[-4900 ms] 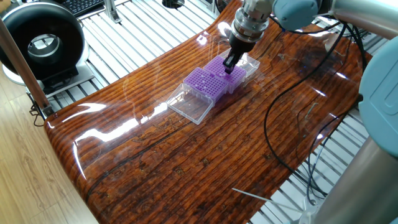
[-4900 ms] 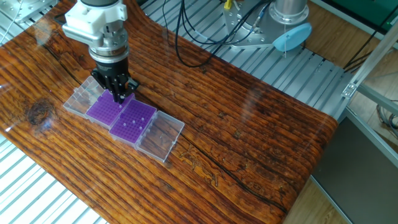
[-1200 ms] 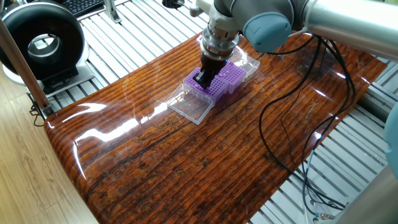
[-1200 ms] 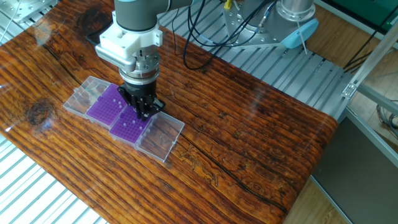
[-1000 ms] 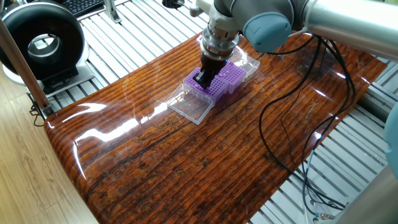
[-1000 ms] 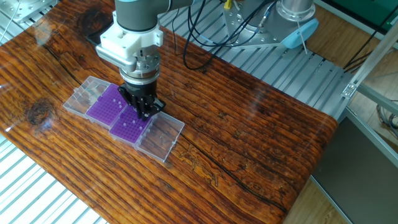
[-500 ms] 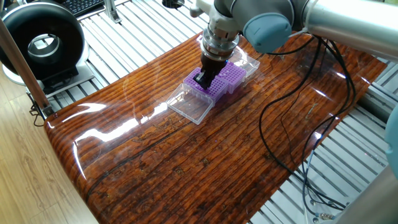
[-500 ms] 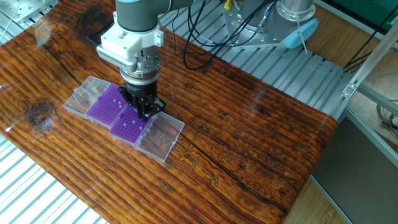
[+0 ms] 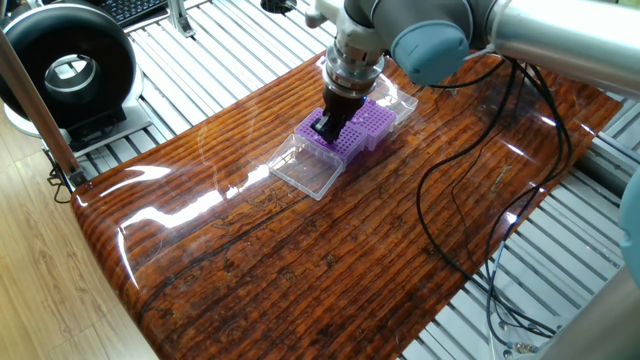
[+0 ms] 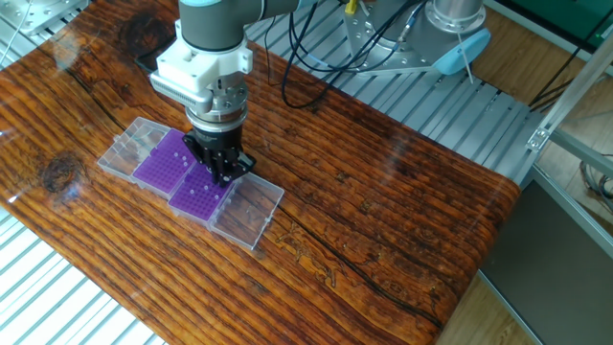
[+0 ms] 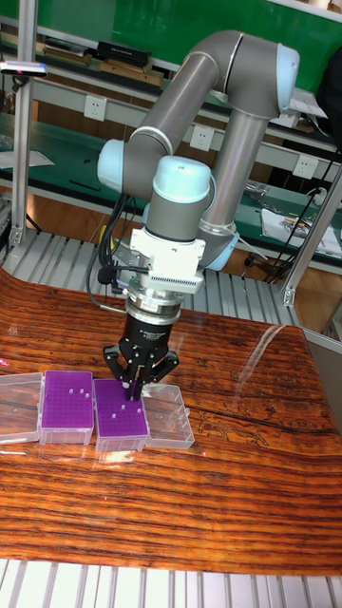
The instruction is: Transfer all small pipette tips from one holder to another
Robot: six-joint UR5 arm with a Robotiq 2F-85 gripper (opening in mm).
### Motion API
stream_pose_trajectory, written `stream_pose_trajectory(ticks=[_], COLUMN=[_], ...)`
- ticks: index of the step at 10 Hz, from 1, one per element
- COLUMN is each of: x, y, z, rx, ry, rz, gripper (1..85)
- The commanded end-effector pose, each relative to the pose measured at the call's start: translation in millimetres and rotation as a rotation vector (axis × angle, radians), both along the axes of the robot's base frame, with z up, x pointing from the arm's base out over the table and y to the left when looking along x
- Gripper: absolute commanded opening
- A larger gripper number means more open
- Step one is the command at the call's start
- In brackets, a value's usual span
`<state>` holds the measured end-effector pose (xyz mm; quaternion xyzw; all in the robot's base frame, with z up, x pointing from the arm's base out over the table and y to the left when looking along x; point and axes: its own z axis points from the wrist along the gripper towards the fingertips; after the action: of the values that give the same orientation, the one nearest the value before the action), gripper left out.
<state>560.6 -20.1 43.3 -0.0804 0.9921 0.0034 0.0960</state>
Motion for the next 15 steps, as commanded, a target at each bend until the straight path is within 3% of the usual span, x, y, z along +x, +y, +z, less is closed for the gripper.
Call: stream_pose_trajectory(ticks=[1,3,6,10,12,15], x=[0.7,-2.5,1.4,-6.6,-3.0,-2.5], y=[0.6,-0.3,-0.6,0.8,2.3,4.4], z=[1.7,7.5,-2.0,11.0,3.8,5.5], rx=[0.011,0.015,0.029,0.039,0.048,0.053], ry=[-0.003,0.004,-0.007,0.022,0.014,0.012], rz=[-0.004,0.0,0.013,0.018,0.027,0.035], gripper=[18.0,17.7,17.7,17.7,17.0,18.7])
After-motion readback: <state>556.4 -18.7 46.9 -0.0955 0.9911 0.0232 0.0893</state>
